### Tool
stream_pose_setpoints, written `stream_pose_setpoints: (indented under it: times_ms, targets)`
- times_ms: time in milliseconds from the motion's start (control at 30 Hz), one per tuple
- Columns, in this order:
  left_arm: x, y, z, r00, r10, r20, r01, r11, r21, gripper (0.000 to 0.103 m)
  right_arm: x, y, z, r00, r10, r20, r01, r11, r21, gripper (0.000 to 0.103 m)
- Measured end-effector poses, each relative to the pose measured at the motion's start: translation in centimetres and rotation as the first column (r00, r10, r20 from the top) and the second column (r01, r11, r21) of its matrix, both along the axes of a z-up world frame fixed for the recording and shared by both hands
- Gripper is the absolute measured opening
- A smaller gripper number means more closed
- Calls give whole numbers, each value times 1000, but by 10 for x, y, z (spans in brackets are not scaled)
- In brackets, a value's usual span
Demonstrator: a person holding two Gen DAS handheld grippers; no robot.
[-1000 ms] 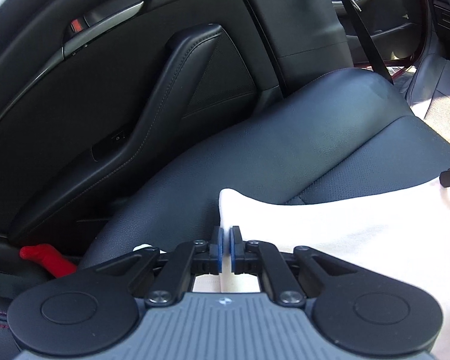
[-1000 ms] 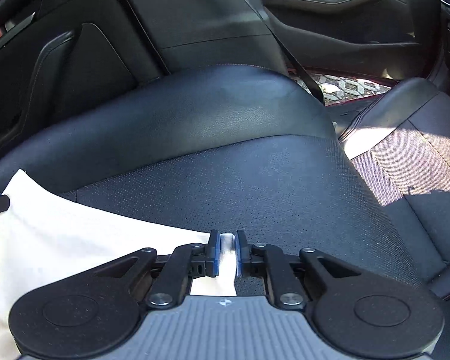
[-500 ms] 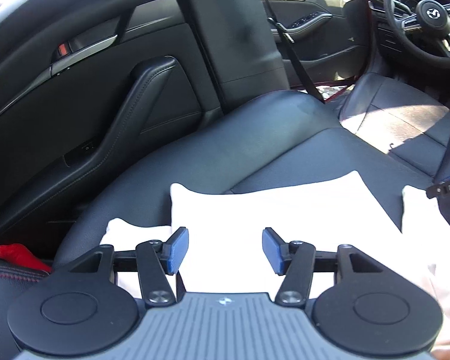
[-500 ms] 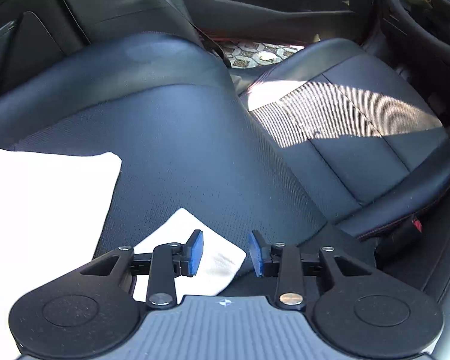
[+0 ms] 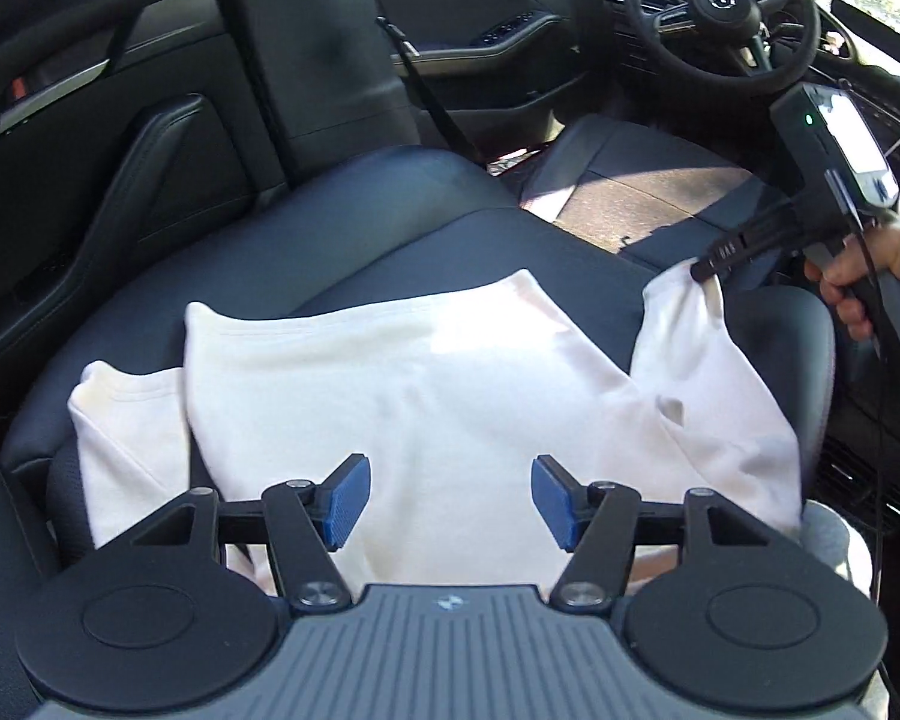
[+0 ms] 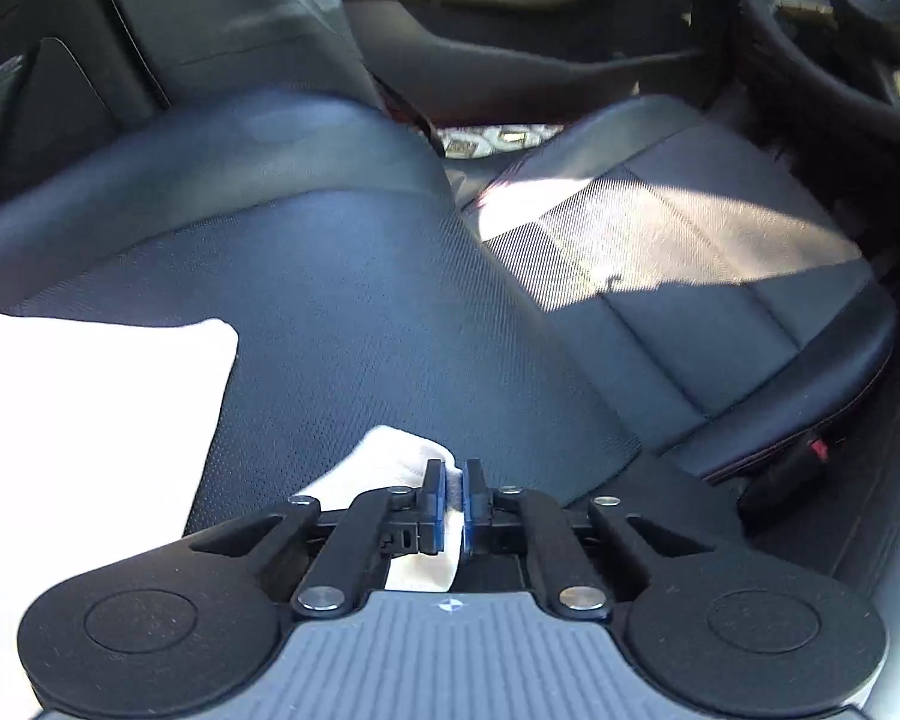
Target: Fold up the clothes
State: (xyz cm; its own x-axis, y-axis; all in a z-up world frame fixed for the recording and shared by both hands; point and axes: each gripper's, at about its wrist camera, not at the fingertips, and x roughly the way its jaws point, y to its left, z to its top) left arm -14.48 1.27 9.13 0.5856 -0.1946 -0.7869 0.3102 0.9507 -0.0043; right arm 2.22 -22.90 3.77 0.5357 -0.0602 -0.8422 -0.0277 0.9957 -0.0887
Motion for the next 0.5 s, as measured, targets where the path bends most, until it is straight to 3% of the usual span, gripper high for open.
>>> stream_pose_setpoints:
  times_ms: [267, 400, 500]
  targets:
    - [-17, -14, -11, 988, -151, -39, 149, 987, -55, 59, -40, 9, 83, 984, 19, 176, 27, 966, -256, 6]
    - [-25, -12, -13, 980, -196, -45, 192, 979, -70, 59, -49, 2, 80, 982, -16, 188, 78, 942, -327, 6]
    - [-28, -7, -13, 977, -208, -48, 204, 976, -77, 59, -50, -5, 56, 990, -49, 131, 93, 933, -348, 6]
